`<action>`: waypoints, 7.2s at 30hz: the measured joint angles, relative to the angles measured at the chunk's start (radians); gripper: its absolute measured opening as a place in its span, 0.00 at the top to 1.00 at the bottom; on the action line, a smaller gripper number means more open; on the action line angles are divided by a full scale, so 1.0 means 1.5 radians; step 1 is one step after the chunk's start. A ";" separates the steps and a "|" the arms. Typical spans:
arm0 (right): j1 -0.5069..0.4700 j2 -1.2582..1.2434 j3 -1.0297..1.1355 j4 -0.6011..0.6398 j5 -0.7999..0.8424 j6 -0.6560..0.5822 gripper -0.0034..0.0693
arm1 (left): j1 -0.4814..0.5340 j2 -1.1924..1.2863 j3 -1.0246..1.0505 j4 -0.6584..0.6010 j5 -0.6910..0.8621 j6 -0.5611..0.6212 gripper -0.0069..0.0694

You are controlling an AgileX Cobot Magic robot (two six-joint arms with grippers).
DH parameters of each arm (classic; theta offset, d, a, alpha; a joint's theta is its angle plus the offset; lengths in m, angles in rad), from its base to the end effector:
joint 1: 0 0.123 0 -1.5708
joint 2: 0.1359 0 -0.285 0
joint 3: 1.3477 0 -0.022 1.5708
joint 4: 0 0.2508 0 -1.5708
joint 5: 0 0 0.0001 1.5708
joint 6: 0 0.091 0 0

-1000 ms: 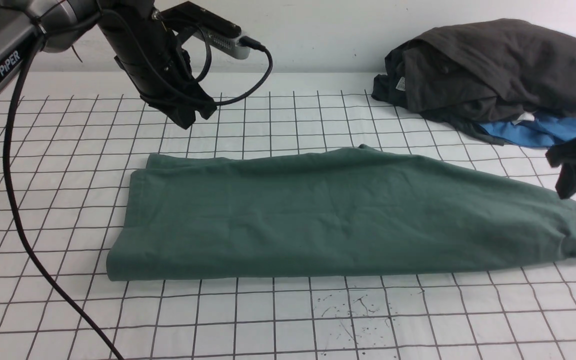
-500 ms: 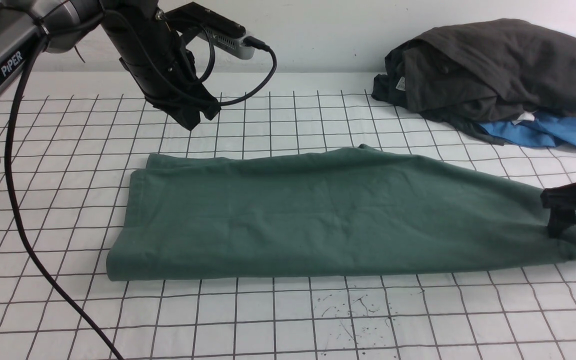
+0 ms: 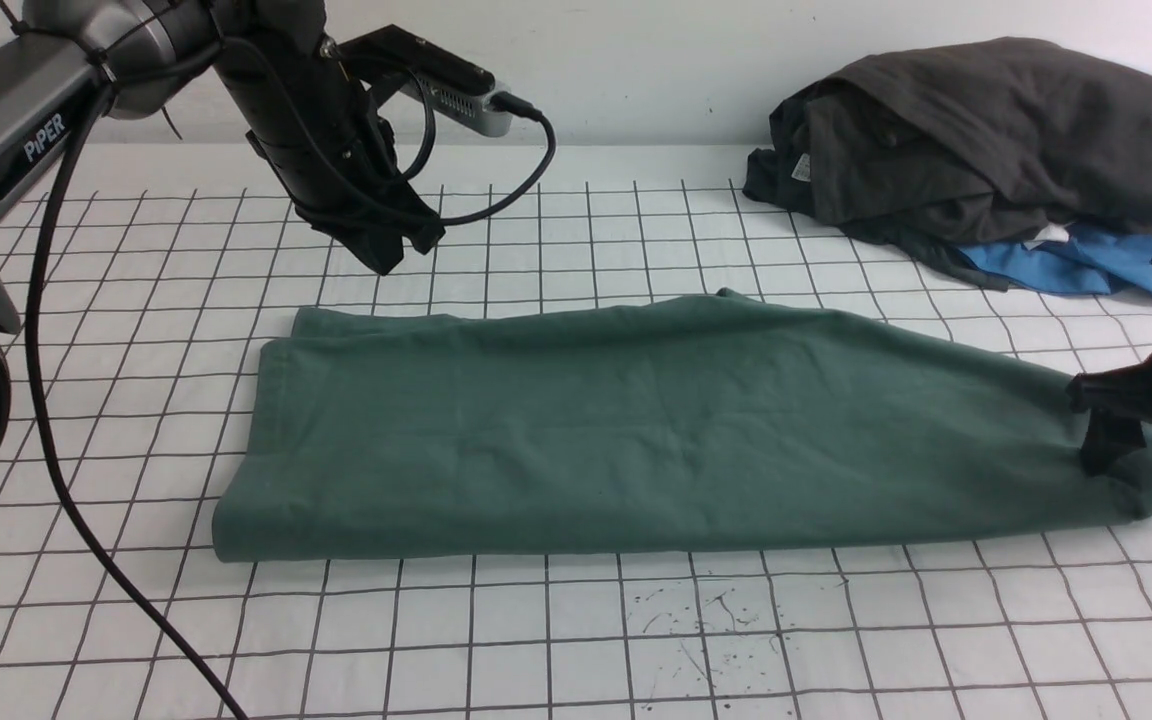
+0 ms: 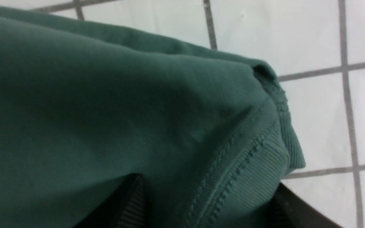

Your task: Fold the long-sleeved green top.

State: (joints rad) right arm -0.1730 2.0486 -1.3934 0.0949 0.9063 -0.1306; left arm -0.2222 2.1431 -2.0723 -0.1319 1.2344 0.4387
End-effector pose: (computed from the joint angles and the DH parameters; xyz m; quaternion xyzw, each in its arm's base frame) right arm 0.3915 -0.0615 0.1493 0.0486 0.9969 0.0310 0.0535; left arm 0.4532 -0.1140 0.2809 0.3088 0.9326 -0.0458 0.1811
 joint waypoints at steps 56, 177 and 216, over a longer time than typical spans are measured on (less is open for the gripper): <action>0.587 0.162 -0.499 0.207 0.087 -0.046 0.32 | 0.001 -0.672 0.265 0.142 0.031 -0.101 0.92; 0.510 0.044 -0.407 -0.146 0.217 0.017 0.97 | 0.001 -1.402 0.958 0.175 -0.040 -0.322 0.92; 0.503 -1.144 0.556 -0.021 -0.337 0.004 0.97 | 0.001 -1.402 0.958 0.175 -0.040 -0.322 0.92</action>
State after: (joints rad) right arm 0.5818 0.3328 -0.5594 0.0635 0.4015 -0.1247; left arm -0.2213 0.0405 -0.6349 0.1310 1.1742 -0.0446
